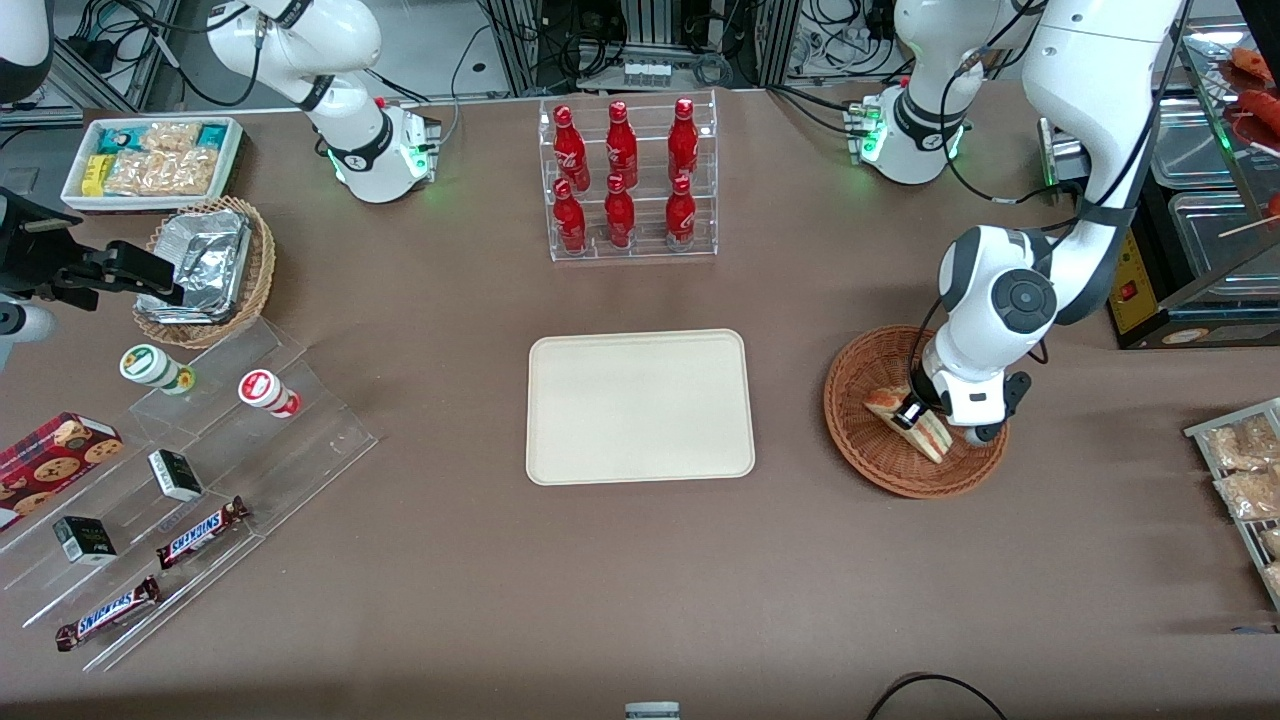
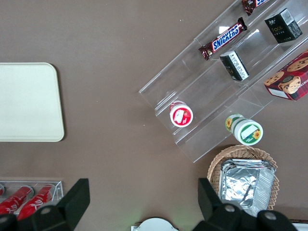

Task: Place sandwich from basket to tray
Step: 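Close the left gripper on the sandwich's upright edge, then lift the sandwich and carry it over the cream tray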

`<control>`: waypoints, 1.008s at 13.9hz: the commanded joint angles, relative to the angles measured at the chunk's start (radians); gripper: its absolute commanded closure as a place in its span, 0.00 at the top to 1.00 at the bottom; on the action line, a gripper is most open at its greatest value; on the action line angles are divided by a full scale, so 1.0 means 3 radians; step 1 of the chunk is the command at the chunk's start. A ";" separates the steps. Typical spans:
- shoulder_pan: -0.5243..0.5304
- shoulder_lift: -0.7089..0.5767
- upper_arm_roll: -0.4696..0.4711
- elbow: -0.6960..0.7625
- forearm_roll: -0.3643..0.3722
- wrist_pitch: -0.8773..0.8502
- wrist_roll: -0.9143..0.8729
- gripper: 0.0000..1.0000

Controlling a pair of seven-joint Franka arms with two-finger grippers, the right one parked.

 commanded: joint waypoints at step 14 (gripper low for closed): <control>-0.0790 0.0182 -0.0242 0.2000 0.0129 -0.2096 0.0187 0.00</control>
